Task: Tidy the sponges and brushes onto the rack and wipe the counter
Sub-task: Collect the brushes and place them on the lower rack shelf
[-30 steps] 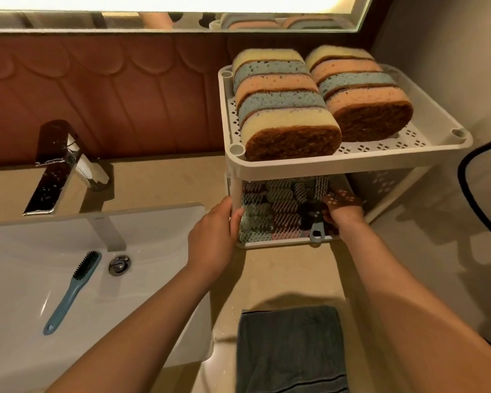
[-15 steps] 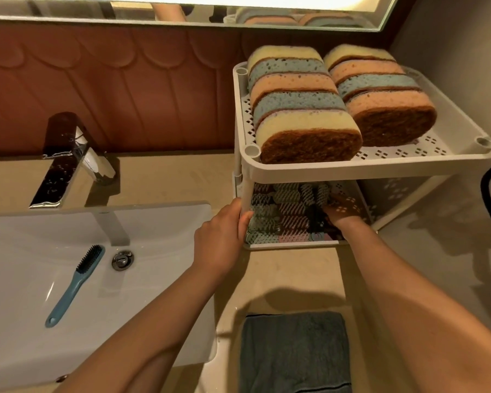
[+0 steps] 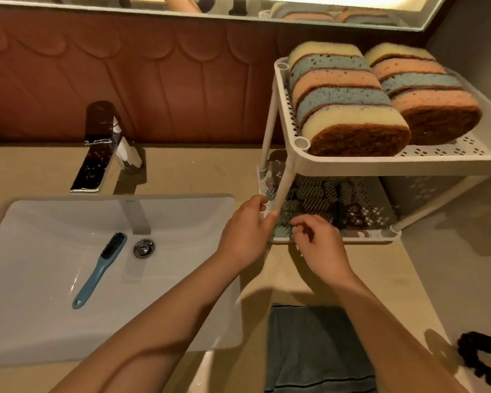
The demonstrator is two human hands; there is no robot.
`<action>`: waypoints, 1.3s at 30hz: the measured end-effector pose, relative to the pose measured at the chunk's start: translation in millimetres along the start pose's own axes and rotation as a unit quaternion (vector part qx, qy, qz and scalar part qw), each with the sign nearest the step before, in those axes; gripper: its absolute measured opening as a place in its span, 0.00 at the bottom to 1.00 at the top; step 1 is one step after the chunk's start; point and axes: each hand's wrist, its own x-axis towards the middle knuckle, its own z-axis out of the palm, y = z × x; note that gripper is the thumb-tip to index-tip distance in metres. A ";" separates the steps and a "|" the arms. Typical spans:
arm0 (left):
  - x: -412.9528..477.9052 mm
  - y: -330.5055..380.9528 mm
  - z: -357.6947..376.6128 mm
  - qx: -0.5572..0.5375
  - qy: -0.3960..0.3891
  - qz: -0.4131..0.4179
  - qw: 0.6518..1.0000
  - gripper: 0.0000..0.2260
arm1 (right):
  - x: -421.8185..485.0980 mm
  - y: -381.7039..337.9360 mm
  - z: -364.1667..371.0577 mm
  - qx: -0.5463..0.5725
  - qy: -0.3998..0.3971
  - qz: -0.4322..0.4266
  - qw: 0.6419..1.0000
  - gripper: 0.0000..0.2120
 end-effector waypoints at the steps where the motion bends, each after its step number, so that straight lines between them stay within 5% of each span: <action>1: -4.2 -4.6 -6.3 0.000 -0.008 -0.008 1.000 0.17 | -6.8 -5.1 7.1 -0.015 -0.014 -0.021 1.000 0.10; 11: -75.1 -143.0 -83.5 0.090 -0.115 -0.134 0.980 0.09 | -38.5 -68.4 102.3 -0.065 -0.172 -0.063 0.981 0.10; 16: -100.8 -220.2 -119.5 0.114 -0.130 -0.226 0.959 0.08 | -46.6 -91.9 164.1 -0.074 -0.188 -0.122 0.972 0.10; 28: -112.6 -349.1 -170.2 0.198 -0.071 -0.340 0.917 0.09 | -57.6 -131.3 285.7 -0.136 -0.342 0.034 0.929 0.09; 34: -99.4 -358.3 -161.6 0.192 -0.071 -0.323 0.924 0.12 | -67.2 -134.4 305.0 -0.140 -0.356 0.091 0.919 0.10; 39: -88.1 -365.8 -157.2 0.293 -0.121 -0.295 0.901 0.15 | -76.9 -137.5 310.1 -0.137 -0.346 0.116 0.921 0.11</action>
